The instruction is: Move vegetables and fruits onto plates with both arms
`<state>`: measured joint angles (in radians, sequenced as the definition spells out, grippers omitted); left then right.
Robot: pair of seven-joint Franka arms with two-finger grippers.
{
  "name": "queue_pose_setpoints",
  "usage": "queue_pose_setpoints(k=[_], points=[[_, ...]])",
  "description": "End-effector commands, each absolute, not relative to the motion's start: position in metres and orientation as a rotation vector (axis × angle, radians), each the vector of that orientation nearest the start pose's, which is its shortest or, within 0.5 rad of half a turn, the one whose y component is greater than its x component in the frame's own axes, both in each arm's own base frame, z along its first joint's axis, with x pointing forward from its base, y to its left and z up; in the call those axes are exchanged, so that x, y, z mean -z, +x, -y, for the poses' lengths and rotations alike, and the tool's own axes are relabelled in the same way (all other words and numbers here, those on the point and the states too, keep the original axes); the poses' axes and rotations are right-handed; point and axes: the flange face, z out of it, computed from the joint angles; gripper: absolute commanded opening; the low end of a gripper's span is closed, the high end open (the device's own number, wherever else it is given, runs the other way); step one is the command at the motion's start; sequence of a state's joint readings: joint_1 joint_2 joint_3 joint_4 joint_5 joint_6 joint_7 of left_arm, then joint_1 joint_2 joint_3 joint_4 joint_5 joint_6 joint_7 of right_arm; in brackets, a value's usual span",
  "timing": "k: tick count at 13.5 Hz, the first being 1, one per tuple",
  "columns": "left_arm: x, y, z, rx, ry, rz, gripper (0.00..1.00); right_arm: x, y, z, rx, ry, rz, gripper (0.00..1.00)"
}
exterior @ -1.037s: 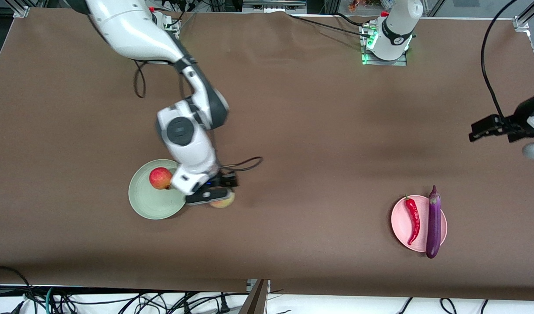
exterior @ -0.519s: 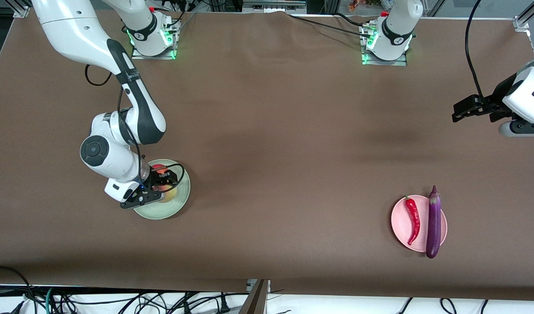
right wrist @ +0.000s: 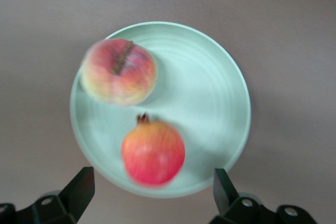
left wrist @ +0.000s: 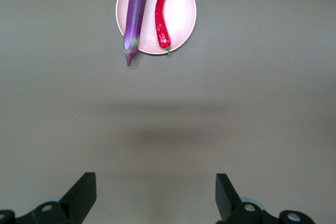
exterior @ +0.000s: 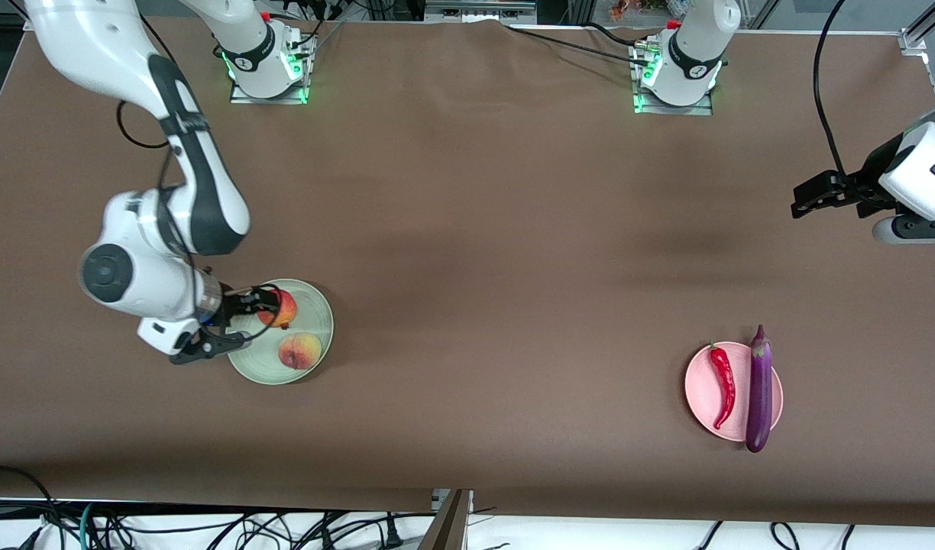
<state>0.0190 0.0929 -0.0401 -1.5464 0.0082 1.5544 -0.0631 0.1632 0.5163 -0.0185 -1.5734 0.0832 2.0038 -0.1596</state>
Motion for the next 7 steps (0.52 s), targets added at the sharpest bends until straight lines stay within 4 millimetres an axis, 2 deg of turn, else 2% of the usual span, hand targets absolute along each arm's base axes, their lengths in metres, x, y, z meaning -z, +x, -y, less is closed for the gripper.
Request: queue_pose_setpoints(k=[1,2,4,6,7], points=[[-0.58,0.585,0.007,-0.121,-3.099,0.069,1.0,-0.394,0.675,-0.071,-0.11,-3.071,0.393,1.0],[-0.58,0.586,0.006,-0.119,-3.101,0.077,1.0,-0.398,0.676,-0.054,-0.101,-3.084,0.387,1.0],[-0.582,0.588,0.008,-0.112,-3.103,0.077,1.0,-0.432,0.663,-0.055,-0.131,-3.074,0.371,1.0],[-0.587,0.588,0.025,-0.092,-3.103,0.037,1.0,-0.473,0.645,-0.054,-0.138,-3.07,0.367,1.0],[-0.587,0.591,0.026,-0.089,-3.103,0.037,1.0,-0.488,0.636,-0.053,-0.15,-3.067,0.369,1.0]])
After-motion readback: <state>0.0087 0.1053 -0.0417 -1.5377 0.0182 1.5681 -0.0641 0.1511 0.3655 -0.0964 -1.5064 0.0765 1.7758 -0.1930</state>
